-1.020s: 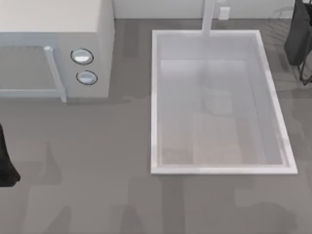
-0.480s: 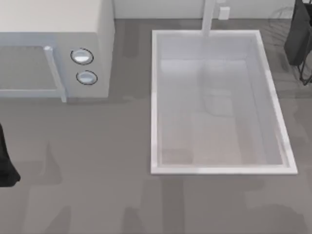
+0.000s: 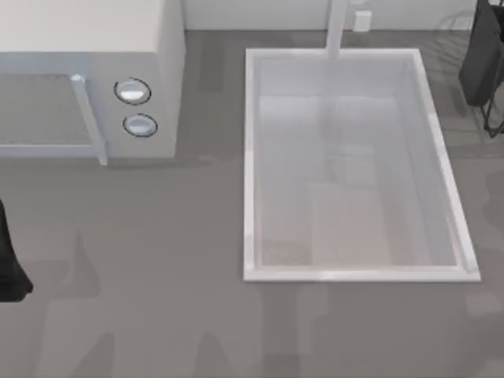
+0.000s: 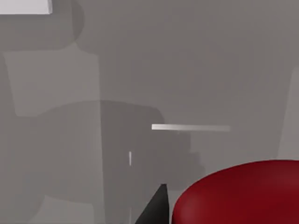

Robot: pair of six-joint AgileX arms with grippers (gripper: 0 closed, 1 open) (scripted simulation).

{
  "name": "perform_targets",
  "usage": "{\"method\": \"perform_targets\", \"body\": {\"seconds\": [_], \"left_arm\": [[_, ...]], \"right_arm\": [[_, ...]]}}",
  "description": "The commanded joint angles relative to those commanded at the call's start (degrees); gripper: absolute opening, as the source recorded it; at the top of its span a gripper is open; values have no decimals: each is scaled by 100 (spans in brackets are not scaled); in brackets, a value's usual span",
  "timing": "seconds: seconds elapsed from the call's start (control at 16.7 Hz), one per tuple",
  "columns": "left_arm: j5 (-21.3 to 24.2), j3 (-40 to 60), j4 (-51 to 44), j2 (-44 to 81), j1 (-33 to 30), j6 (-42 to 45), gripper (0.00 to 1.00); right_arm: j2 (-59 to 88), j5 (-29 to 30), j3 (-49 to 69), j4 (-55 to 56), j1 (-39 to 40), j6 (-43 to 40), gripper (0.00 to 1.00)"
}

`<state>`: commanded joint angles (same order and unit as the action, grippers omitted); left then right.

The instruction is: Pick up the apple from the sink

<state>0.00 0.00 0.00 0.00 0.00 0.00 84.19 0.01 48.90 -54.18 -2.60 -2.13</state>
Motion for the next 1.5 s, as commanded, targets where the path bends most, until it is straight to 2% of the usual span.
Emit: {"method": "perform_targets", "body": {"seconds": [0.36, 1.14, 1.5], "left_arm": [[0, 0, 0, 0, 0, 0, 100], [0, 0, 0, 0, 0, 0, 100], [0, 0, 0, 0, 0, 0, 100]], "right_arm": [[60, 0, -212, 219, 1, 3, 0], [60, 0, -212, 219, 1, 3, 98], [60, 0, -212, 219, 1, 3, 100]]}}
